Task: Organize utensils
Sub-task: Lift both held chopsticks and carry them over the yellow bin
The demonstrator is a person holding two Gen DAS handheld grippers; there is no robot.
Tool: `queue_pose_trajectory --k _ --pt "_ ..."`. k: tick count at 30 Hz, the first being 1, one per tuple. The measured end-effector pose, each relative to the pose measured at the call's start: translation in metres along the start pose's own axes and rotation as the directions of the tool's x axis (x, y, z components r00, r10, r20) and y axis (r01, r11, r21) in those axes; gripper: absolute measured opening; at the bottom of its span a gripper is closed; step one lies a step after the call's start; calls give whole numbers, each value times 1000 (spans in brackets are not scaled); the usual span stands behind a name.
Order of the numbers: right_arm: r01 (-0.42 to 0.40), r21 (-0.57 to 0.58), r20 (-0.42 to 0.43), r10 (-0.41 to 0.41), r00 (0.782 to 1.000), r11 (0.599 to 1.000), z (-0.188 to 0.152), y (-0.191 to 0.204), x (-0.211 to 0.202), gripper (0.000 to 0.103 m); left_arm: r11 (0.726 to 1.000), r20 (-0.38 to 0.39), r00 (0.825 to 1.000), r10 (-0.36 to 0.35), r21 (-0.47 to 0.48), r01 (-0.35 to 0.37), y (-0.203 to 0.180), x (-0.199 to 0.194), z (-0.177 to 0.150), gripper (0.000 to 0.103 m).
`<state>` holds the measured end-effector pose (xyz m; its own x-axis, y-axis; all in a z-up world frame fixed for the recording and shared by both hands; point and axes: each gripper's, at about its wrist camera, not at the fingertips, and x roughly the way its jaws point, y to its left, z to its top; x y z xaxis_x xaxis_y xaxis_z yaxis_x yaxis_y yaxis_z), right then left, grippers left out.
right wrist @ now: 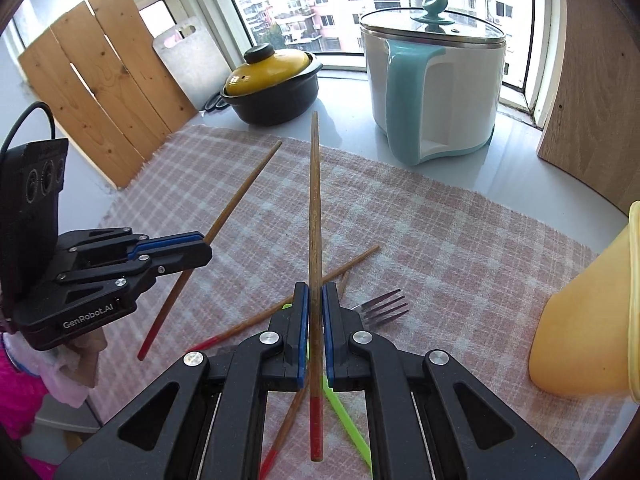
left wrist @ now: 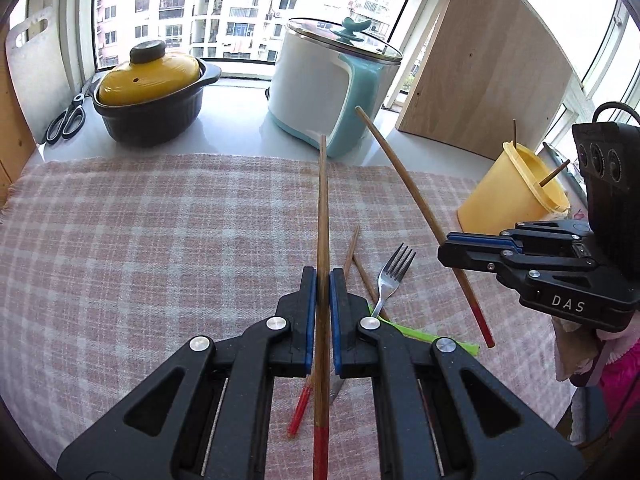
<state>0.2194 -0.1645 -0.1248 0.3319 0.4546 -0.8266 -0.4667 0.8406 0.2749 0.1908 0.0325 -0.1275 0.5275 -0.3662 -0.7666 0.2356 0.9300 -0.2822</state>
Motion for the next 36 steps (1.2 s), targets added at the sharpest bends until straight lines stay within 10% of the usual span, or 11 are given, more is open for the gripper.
queue_pose_trajectory --k 36 --pt "57 98 294 -83 952 994 -29 -121 -193 5 979 304 931 -203 27 204 -209 -34 78 5"
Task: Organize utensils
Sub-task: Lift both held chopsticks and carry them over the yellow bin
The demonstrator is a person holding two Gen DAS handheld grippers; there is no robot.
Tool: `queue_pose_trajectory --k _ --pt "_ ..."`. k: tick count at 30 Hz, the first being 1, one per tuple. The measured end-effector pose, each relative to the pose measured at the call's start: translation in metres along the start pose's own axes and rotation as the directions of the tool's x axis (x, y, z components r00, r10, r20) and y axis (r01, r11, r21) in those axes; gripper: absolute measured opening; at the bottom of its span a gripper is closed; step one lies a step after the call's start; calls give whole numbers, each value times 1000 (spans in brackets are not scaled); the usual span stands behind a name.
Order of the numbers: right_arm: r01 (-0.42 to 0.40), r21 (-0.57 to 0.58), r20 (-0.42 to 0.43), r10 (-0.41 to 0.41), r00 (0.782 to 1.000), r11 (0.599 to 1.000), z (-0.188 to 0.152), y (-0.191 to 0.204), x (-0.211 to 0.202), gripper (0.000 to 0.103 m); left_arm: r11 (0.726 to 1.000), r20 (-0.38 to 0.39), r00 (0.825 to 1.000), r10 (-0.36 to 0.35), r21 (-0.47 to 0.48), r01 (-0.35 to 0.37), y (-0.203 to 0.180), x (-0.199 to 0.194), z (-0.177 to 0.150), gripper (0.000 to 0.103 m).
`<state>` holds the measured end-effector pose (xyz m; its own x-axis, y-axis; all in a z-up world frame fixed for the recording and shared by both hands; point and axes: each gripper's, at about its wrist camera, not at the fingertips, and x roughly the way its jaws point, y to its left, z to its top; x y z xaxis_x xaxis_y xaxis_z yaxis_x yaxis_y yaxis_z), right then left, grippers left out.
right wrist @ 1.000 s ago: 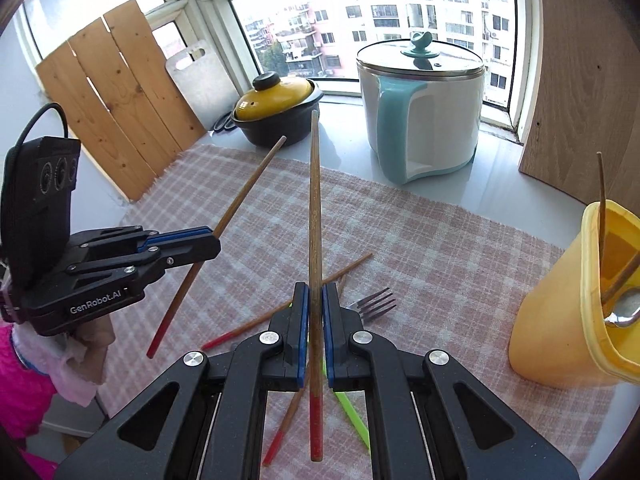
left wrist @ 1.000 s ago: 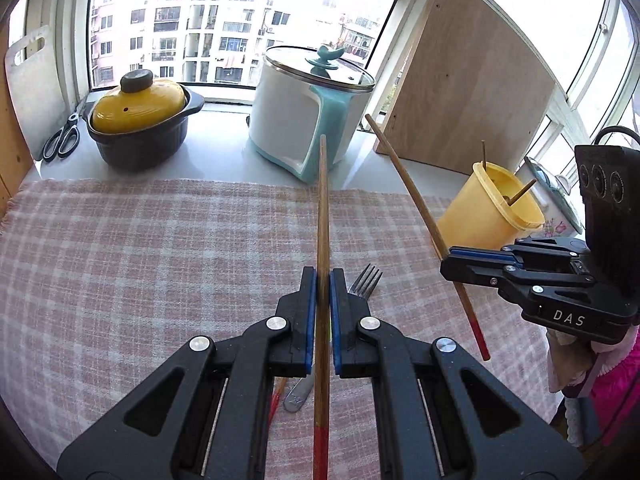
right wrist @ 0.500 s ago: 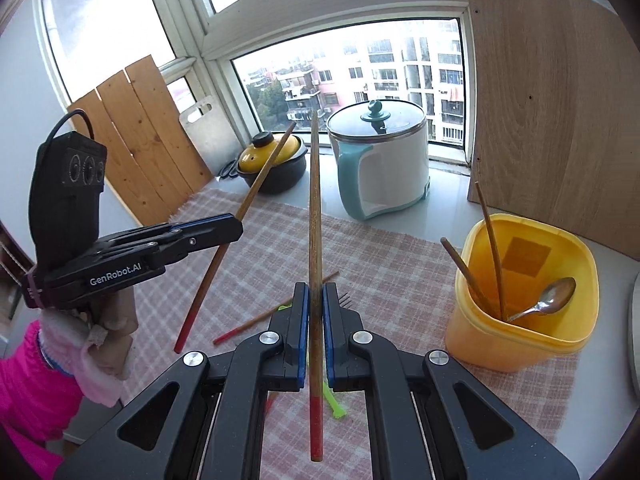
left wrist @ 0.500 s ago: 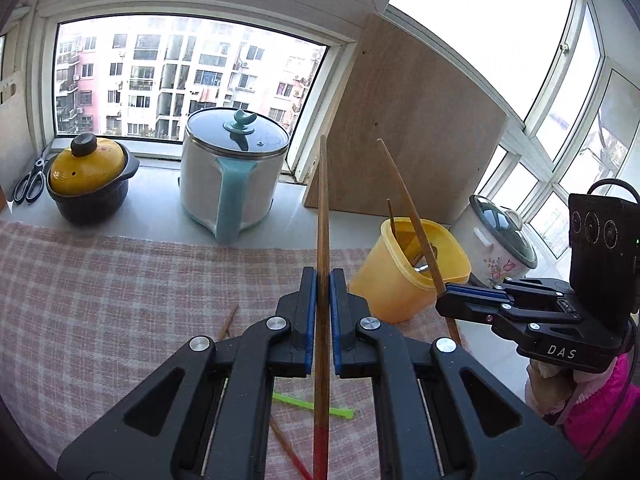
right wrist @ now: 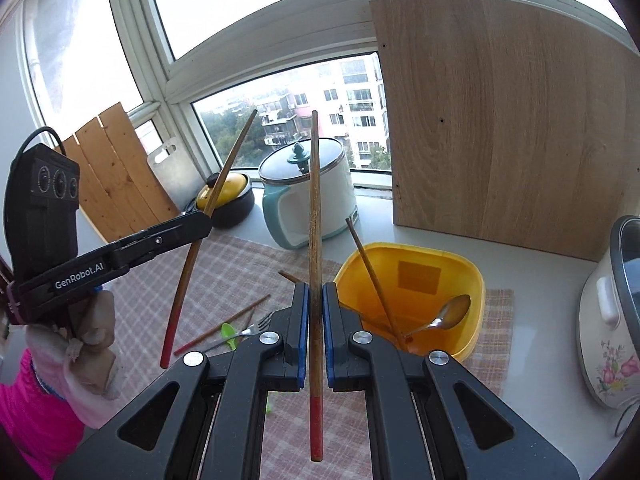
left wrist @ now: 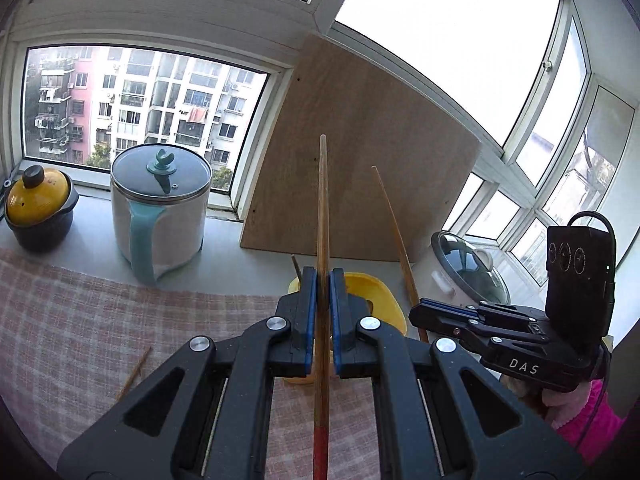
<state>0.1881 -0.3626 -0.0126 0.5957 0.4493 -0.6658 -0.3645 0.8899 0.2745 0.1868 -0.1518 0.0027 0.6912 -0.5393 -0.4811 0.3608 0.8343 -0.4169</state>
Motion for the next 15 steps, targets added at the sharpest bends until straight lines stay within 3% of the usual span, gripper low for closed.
queue_pose_trajectory --k 15 --pt "6 4 26 -6 1000 1000 22 -67 13 5 989 97 987 128 -92 -119 -42 76 9 5"
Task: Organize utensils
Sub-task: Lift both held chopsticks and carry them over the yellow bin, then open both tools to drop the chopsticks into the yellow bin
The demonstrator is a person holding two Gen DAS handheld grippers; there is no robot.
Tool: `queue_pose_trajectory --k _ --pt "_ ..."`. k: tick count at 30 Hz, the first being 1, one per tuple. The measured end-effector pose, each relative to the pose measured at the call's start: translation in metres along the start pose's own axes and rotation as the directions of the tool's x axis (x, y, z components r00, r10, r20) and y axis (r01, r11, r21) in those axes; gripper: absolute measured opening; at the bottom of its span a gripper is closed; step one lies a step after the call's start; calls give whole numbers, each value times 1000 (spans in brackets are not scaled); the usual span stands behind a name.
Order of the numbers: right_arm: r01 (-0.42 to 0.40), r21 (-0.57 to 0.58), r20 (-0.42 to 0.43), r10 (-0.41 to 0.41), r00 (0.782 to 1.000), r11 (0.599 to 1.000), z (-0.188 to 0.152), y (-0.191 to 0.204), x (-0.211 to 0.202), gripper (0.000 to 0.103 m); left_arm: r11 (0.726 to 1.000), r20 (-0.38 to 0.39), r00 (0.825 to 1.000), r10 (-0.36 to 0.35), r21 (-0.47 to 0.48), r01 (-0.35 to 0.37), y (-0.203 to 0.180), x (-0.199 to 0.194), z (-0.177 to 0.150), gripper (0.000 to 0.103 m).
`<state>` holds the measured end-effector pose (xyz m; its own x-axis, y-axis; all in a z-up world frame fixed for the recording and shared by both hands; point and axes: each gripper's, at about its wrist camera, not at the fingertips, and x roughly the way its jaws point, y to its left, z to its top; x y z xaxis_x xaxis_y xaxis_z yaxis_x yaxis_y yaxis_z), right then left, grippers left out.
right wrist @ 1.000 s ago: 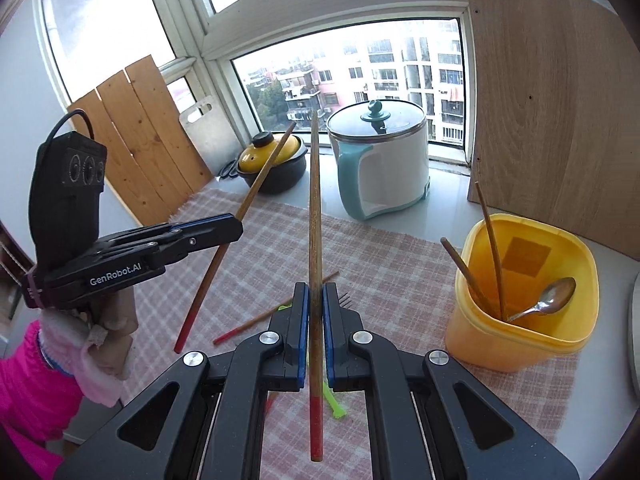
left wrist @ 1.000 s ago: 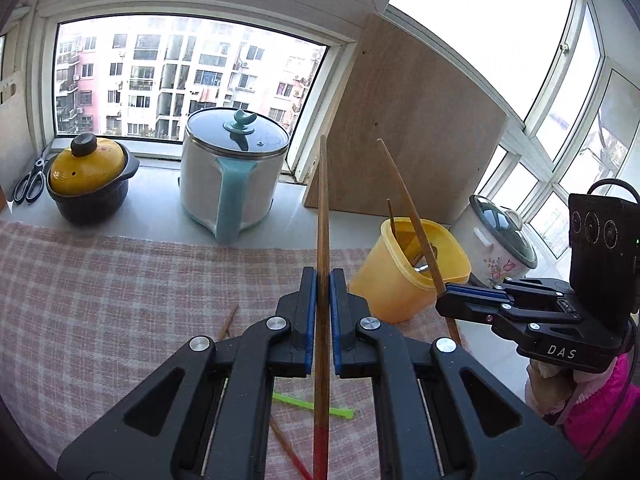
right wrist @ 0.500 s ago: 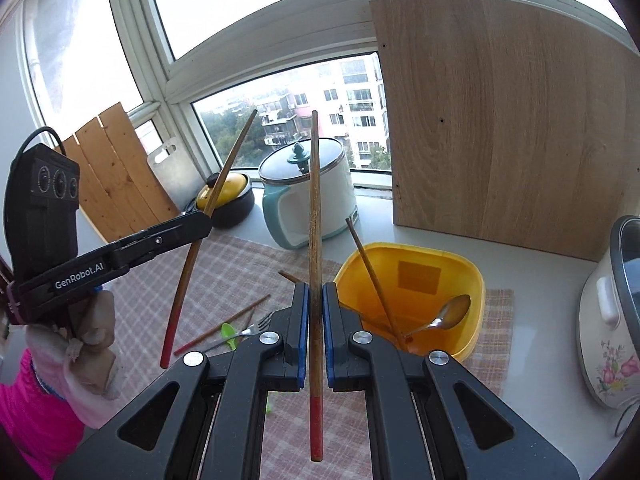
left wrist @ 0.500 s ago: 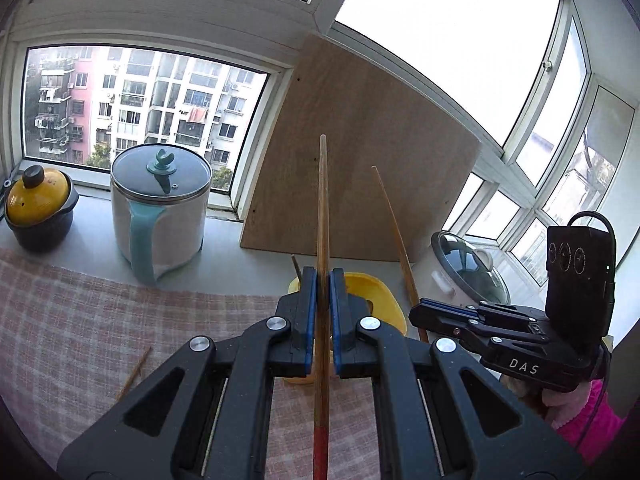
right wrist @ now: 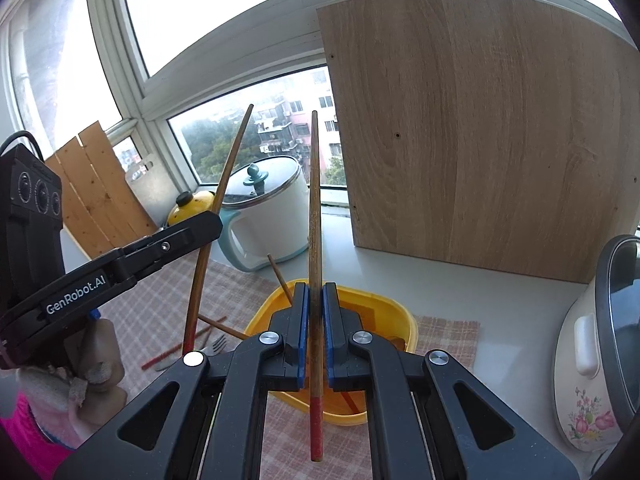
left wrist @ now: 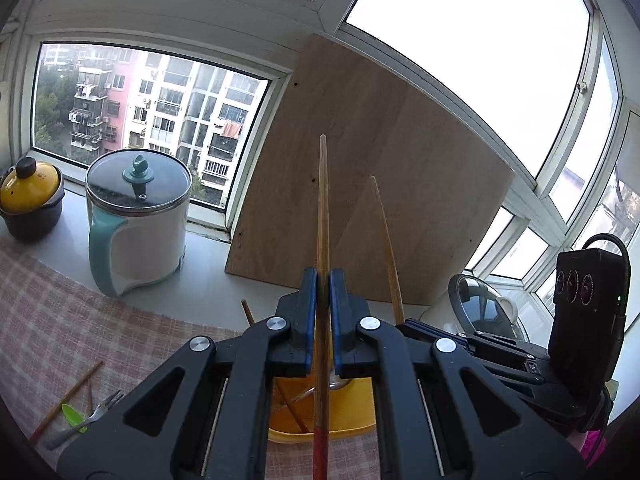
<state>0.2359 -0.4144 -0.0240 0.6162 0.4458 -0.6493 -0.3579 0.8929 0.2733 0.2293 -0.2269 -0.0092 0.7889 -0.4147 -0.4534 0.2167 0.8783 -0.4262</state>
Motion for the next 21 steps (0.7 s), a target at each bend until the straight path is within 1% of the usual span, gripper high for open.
queue_pose_trajectory --k 6,11,21 --pt "-4 21 0 4 1000 1000 2 -18 8 5 999 29 999 42 -9 -42 -12 20 -4 5" --pt "-1 20 1 1 1000 1000 3 -26 15 5 998 41 997 65 10 -66 -21 34 -3 5" --pt "18 20 -6 -18 1000 1000 0 -31 37 5 996 61 994 93 -3 -93 -14 45 -4 5"
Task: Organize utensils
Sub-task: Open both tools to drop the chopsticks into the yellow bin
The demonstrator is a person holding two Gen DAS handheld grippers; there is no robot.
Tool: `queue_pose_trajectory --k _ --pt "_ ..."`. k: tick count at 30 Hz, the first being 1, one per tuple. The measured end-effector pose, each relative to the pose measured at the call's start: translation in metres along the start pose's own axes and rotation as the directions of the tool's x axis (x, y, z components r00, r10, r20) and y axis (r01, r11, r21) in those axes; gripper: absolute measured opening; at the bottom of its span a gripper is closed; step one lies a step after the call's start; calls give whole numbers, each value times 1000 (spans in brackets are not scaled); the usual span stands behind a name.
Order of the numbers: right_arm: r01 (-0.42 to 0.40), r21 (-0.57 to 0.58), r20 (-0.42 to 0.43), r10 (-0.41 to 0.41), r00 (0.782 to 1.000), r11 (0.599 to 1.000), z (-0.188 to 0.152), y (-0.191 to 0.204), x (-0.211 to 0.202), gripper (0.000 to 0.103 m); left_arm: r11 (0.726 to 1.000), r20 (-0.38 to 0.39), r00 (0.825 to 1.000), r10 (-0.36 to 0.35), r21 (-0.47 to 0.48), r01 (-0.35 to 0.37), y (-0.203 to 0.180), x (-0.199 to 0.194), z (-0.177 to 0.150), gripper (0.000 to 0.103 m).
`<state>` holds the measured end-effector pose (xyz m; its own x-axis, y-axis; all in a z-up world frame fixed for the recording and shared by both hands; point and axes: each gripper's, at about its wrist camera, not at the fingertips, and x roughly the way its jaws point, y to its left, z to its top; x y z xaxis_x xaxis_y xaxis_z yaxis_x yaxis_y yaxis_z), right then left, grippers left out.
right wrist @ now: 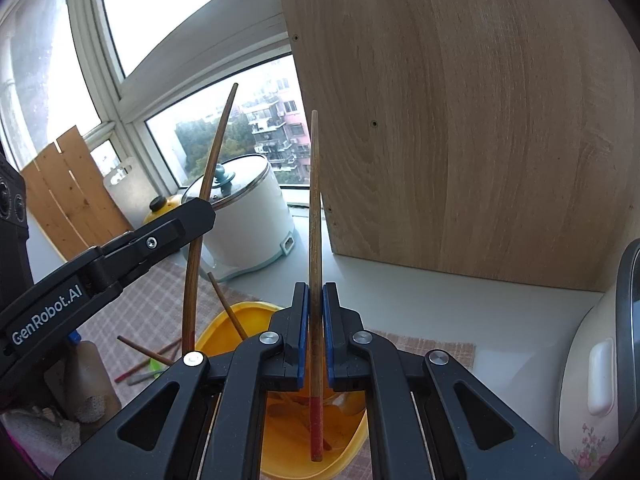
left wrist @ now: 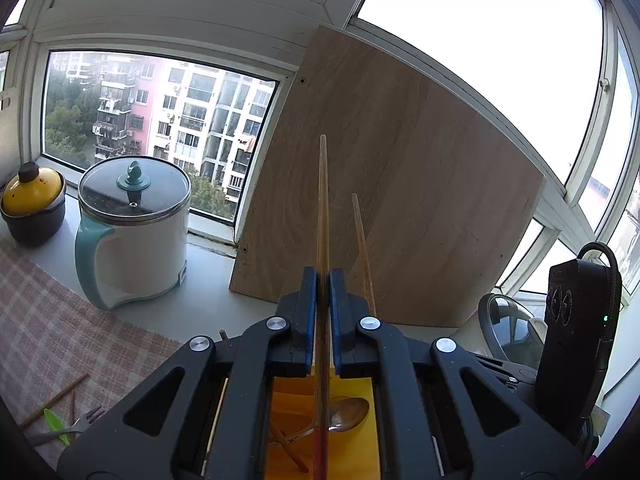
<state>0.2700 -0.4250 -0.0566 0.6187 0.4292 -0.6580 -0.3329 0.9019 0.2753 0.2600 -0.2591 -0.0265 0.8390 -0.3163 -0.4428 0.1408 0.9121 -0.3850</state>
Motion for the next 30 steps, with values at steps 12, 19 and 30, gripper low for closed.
queue_pose_trajectory --k 12,19,30 --pt "4 -12 -26 -4 1000 1000 -10 -1 12 5 1000 -12 1000 6 11 -6 0 6 -8 5" --pt "21 1 -30 -21 999 1000 -13 -5 5 5 1000 -15 1000 10 24 -10 -2 -1 -10 5" --pt "38 10 -20 -38 999 999 -20 -4 -10 15 999 -16 1000 3 33 -3 -5 -21 -12 5"
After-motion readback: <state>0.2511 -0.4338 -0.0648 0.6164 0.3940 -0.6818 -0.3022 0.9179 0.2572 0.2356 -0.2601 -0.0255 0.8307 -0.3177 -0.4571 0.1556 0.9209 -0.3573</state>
